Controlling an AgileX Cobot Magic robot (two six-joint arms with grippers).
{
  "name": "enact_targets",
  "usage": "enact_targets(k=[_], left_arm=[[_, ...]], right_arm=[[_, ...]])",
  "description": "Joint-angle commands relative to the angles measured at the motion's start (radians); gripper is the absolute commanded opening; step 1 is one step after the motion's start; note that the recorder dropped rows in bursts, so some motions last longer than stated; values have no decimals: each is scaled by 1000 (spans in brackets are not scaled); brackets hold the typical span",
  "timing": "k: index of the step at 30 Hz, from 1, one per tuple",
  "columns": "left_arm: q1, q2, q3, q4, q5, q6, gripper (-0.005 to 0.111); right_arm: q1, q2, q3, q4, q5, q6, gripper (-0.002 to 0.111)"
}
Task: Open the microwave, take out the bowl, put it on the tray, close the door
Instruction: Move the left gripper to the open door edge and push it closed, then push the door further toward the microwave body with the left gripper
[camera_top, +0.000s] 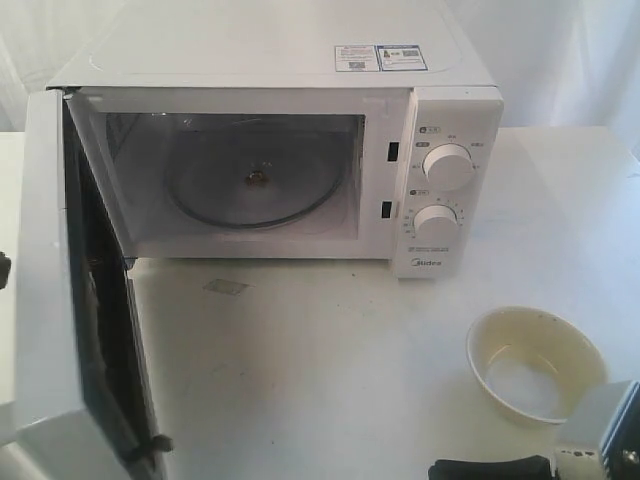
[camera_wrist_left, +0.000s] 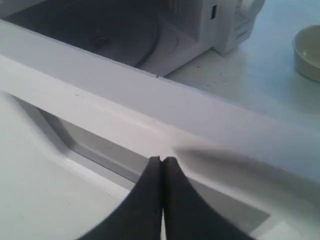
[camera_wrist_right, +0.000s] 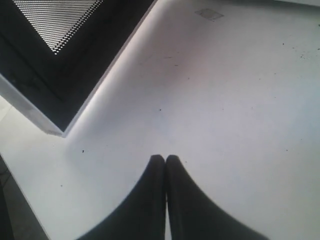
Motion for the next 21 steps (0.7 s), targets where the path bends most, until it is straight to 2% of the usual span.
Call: enact_targets(k=[1, 8, 13, 19, 21], left_arm=[[-6, 68, -5, -137, 31, 118, 0], [-6, 151, -5, -268, 2, 220, 0], [-6, 214, -5, -377, -19, 333, 0], [-9, 288, -5, -668, -9, 618, 0], [-31, 313, -5, -730, 0, 697, 0]], right_arm=[[1, -8, 8, -3, -15, -8, 0], [1, -8, 8, -5, -151, -8, 0], [1, -8, 8, -53, -184, -8, 0], [1, -8, 8, -103, -186, -8, 0], [1, -8, 8, -135, -192, -8, 0]])
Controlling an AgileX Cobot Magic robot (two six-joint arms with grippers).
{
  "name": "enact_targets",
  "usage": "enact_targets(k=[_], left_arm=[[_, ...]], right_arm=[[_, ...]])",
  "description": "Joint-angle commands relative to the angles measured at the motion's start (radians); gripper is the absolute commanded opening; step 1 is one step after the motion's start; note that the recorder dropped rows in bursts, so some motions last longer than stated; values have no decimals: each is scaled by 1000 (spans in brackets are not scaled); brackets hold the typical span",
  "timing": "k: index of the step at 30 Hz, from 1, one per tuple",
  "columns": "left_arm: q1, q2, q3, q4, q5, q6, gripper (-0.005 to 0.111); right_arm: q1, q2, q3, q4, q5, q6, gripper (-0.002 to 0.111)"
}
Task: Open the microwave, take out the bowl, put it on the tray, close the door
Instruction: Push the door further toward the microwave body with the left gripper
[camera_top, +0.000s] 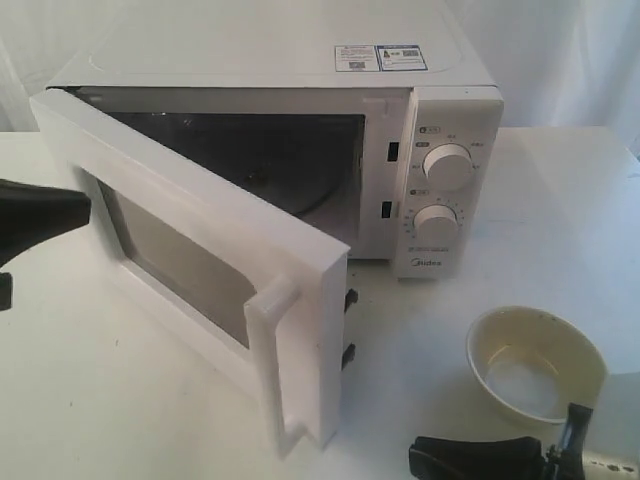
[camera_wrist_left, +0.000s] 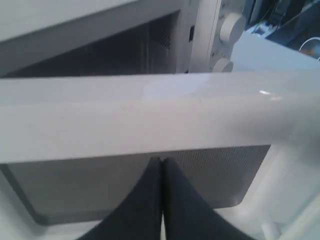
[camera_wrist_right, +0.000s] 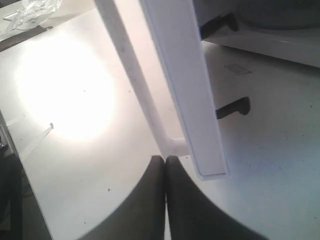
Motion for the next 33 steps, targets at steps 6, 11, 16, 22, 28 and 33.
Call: enact_targets(k=[6, 11, 16, 22, 28, 33], left_arm=[[-136, 128, -18, -222, -100, 252, 0], [-208, 189, -76, -222, -120, 256, 0], [-279, 253, -138, -223, -183, 266, 0], [-327, 315, -190, -223, -247, 282, 0], [-339, 386, -244, -228, -262, 312, 0], [-339, 449, -310, -228, -285, 318, 0]], right_arm=[[1, -8, 8, -111, -67, 14, 0], [1, -8, 8, -169, -69, 42, 0], [1, -8, 8, -200, -97, 73, 0], [1, -8, 8, -402, -212, 190, 0], [1, -8, 8, -441, -298, 209, 0], [1, -8, 8, -434, -375, 207, 0]])
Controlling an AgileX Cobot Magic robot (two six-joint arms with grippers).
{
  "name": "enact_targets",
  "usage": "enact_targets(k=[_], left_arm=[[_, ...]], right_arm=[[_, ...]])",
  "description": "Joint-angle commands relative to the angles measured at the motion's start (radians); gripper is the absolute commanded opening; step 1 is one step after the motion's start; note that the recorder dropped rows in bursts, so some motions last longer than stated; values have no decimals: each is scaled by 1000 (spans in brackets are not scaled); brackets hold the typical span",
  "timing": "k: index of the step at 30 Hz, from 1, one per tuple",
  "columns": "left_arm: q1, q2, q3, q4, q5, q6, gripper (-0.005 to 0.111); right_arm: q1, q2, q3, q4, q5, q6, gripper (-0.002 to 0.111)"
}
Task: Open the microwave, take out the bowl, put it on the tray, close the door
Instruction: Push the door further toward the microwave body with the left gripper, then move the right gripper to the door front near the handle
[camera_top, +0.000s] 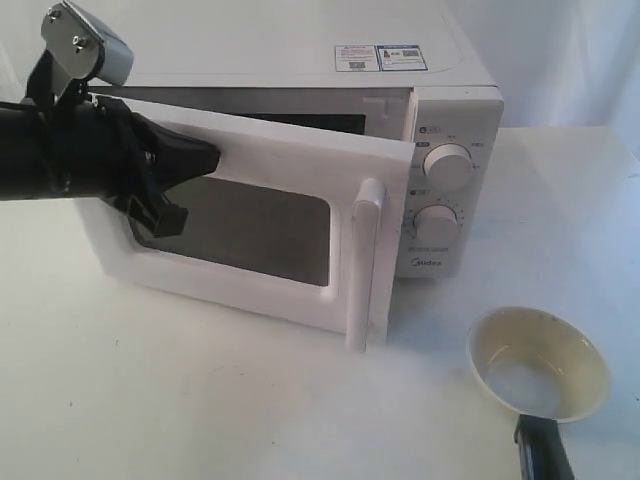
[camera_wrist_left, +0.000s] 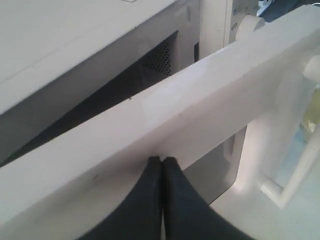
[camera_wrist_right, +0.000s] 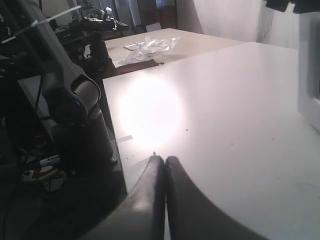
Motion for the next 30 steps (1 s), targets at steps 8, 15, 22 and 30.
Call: enact_targets(k=[8, 15, 22, 30], left_arm=[[-6, 76, -81, -24, 0, 13, 0], [-6, 63, -82, -24, 5, 13, 0], [-6, -14, -65, -22, 9, -45, 0], [-6, -141, 18, -4, 28, -89, 0]], right_arm=[[1, -8, 7, 109, -36, -99, 0], [1, 41, -78, 267, -28, -239, 0], [5, 184, -173, 216, -56, -197, 0], [64, 384, -285, 385, -87, -281, 0]])
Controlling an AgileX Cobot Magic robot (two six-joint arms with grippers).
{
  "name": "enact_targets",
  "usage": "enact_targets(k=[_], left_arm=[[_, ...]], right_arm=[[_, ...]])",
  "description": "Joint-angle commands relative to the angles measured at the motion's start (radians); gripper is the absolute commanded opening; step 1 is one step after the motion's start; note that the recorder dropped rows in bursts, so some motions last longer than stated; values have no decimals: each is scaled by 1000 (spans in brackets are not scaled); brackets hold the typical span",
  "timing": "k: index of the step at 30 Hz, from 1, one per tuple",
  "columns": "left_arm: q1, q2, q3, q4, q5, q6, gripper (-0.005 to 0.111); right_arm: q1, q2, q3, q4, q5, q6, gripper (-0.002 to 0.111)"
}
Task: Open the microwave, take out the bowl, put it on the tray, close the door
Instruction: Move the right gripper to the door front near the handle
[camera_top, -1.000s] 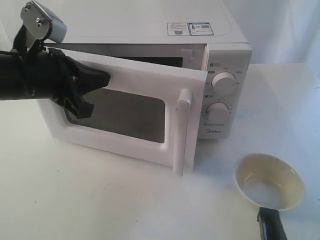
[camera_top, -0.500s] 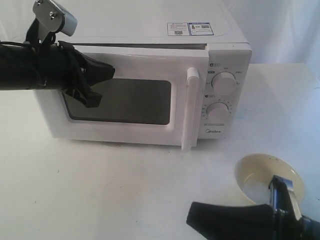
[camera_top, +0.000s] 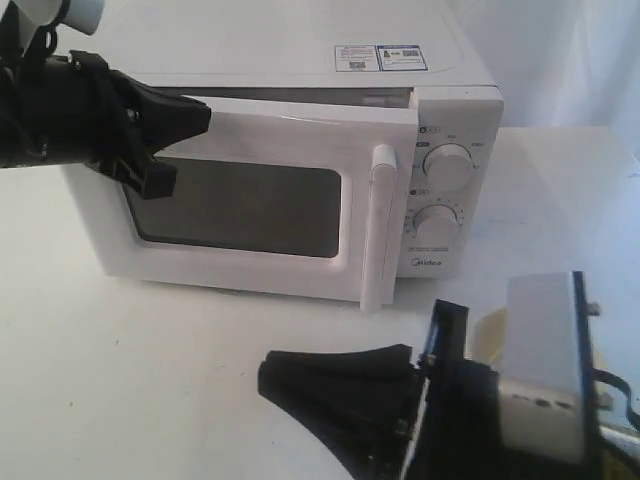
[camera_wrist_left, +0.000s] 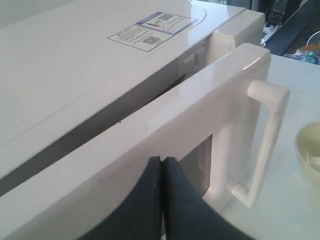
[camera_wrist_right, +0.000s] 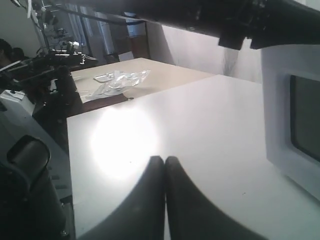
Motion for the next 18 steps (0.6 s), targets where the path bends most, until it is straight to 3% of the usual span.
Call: enact_targets(k=[1, 9, 14, 18], left_arm=[[-6, -80, 59, -5, 41, -36, 0], [-6, -189, 172, 27, 69, -122, 0], [-6, -253, 255, 25, 92, -200, 0], [-6, -305, 320, 27, 120, -200, 0]], right_arm=[[33, 105, -68, 148, -12, -86, 0], [55, 229, -139, 509, -57, -334, 0], [55, 271, -158, 608, -200, -390, 0], [55, 312, -195, 657, -183, -480, 0]])
